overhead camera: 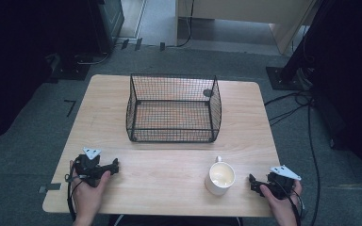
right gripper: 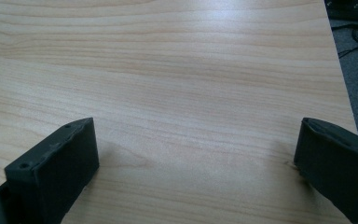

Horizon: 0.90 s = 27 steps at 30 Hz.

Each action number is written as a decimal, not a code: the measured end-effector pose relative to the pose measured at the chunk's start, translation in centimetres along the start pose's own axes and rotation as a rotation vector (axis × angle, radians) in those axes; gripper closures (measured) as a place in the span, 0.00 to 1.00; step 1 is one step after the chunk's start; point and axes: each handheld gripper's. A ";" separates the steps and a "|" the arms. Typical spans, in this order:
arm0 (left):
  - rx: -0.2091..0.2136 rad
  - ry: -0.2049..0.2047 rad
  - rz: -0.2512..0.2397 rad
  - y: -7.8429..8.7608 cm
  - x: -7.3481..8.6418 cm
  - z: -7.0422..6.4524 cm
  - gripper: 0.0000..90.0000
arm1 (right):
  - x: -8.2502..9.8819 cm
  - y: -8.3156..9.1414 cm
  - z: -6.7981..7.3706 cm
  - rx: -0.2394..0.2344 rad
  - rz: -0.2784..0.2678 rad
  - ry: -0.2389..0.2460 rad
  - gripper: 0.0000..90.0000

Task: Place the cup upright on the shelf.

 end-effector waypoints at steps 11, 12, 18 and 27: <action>0.000 0.000 0.000 0.0 0.0 0.0 0.00 | -0.6 2.0 1.3 -0.026 -0.058 -0.015 0.00; 0.000 0.000 0.000 0.0 0.0 0.0 0.00 | -0.7 2.2 1.5 -0.027 -0.058 -0.016 0.00; 0.000 0.000 0.000 0.0 0.0 0.0 0.00 | -1.3 3.0 2.8 -0.053 -0.085 -0.010 0.00; 0.000 0.001 0.000 0.0 0.0 0.0 0.00 | -2.1 4.5 4.3 -0.089 -0.132 -0.012 0.00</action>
Point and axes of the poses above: each handheld gripper's, and its own axes: y roughly backward along the jaws, x roughly out of its underside, z roughly to its left, and after that the axes turned 3 degrees about -z, right-handed
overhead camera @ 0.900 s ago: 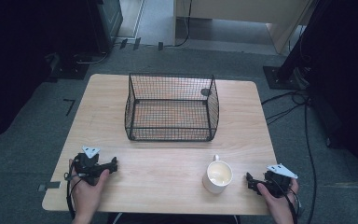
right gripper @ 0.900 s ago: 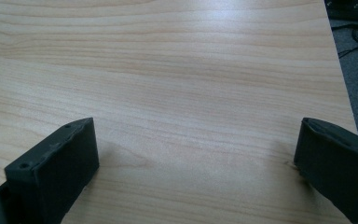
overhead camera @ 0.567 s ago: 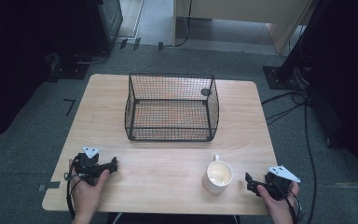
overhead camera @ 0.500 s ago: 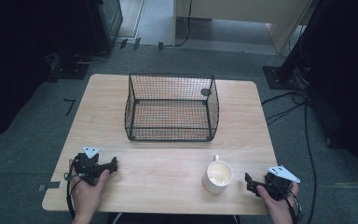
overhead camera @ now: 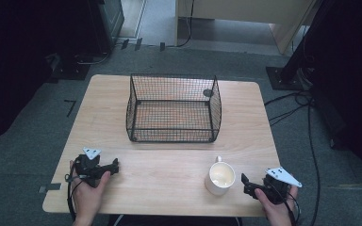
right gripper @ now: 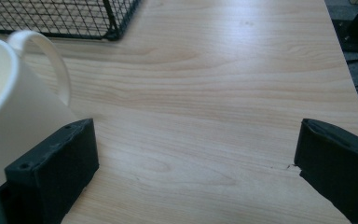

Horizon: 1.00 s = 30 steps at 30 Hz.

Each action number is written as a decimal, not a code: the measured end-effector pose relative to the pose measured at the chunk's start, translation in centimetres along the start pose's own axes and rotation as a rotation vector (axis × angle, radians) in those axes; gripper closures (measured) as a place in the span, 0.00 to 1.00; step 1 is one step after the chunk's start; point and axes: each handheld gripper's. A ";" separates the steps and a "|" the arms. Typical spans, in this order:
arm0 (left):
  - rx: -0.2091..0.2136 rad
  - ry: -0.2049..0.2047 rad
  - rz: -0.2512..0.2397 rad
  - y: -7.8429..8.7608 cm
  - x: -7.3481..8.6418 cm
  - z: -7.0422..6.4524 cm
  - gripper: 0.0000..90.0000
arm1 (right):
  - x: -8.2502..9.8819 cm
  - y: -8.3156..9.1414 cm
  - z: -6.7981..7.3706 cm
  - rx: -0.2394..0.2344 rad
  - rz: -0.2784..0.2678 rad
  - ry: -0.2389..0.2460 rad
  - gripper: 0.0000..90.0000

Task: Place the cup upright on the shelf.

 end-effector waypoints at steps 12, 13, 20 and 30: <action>0.000 -0.001 0.000 0.0 0.0 0.0 0.00 | -1.3 1.6 2.6 -0.067 -0.069 -0.006 0.00; 0.000 -0.001 0.000 0.0 0.0 0.0 0.00 | -1.4 1.7 2.8 -0.072 -0.073 -0.009 0.00; 0.000 0.000 0.000 0.0 0.0 0.0 0.00 | -1.8 2.4 4.9 -0.114 -0.098 0.014 0.00; 0.000 -0.001 0.000 0.0 0.0 0.0 0.00 | -1.4 1.5 7.3 -0.169 -0.087 0.034 0.00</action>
Point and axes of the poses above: each handheld gripper's, and its own axes: y roughly backward along the jaws, x roughly out of its underside, z roughly to its left, and after that the axes turned 3 degrees about -z, right-handed
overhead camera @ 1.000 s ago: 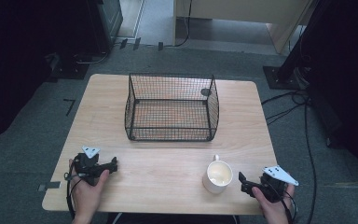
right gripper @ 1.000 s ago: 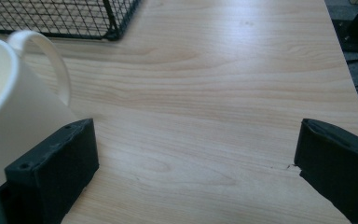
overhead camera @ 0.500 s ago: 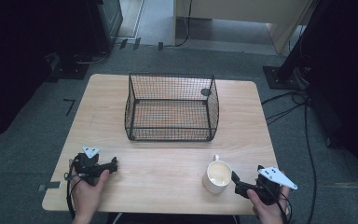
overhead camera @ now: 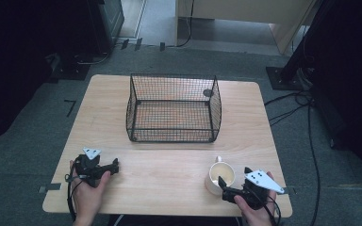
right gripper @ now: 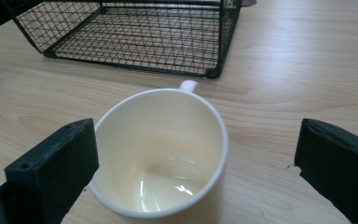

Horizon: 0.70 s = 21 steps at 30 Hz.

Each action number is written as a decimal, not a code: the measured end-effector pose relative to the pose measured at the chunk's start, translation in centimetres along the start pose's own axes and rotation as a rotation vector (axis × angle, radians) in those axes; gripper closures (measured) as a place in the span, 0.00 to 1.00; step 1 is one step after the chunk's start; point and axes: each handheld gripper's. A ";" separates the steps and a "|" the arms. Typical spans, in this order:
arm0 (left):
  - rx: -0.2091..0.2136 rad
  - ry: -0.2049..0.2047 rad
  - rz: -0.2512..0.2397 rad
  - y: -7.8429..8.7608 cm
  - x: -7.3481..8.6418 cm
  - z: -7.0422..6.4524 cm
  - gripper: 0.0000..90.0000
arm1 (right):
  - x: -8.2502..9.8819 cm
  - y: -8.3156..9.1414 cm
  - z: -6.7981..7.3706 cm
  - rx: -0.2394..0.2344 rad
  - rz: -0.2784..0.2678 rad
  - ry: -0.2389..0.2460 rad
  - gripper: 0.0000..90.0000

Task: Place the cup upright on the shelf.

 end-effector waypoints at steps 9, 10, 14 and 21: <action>0.000 0.001 0.000 0.0 0.0 0.0 0.00 | 0.7 -1.1 1.1 -0.012 -0.006 -0.004 0.00; 0.000 0.000 0.000 0.0 0.0 0.0 0.00 | 0.9 -1.4 1.3 -0.010 -0.005 -0.008 0.00; 0.000 0.000 0.000 0.0 0.0 0.0 0.00 | 1.3 -1.9 1.7 -0.009 0.000 -0.004 0.00; 0.000 0.000 0.000 0.0 0.0 0.0 0.00 | 2.4 -2.8 1.9 -0.005 0.018 -0.021 0.00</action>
Point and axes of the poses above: each handheld gripper's, and its own axes: y roughly backward along the jaws, x roughly out of its underside, z roughly to its left, and after that the axes turned 3 degrees about -z, right-handed
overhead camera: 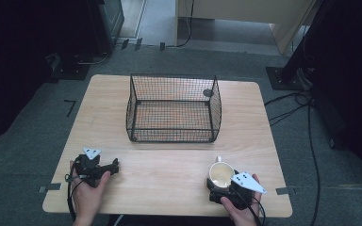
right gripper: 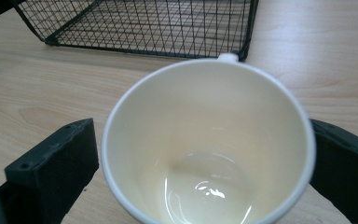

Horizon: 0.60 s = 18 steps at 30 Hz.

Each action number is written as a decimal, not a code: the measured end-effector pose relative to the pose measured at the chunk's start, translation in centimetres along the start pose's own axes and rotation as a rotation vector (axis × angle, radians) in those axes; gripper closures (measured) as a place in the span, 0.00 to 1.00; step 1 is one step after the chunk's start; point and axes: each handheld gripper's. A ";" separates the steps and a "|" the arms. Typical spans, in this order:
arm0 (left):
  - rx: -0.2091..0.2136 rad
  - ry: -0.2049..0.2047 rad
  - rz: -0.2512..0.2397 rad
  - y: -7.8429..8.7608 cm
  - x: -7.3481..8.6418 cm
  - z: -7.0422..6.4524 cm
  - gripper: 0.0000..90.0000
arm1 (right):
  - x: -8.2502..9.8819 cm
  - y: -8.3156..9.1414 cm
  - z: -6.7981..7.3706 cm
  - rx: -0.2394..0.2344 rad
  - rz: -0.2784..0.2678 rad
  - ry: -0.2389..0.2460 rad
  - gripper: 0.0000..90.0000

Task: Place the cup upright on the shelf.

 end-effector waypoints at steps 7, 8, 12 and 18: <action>0.000 -0.001 0.000 0.0 0.0 0.0 0.00 | 1.2 -1.1 0.0 0.027 0.018 0.005 0.00; 0.000 0.000 0.000 0.0 0.0 0.0 0.00 | 1.3 -1.2 0.0 0.030 0.016 0.005 0.00; 0.000 0.000 0.000 0.0 0.0 0.0 0.00 | 1.8 -1.6 0.0 0.058 0.008 0.020 0.07; 0.000 0.000 0.000 0.0 0.0 0.0 0.00 | 2.2 -2.0 0.2 0.077 -0.002 0.054 0.07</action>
Point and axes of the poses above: each handheld gripper's, and its own axes: y roughly backward along the jaws, x roughly out of its underside, z roughly to its left, and after that the axes turned 3 degrees about -z, right-handed
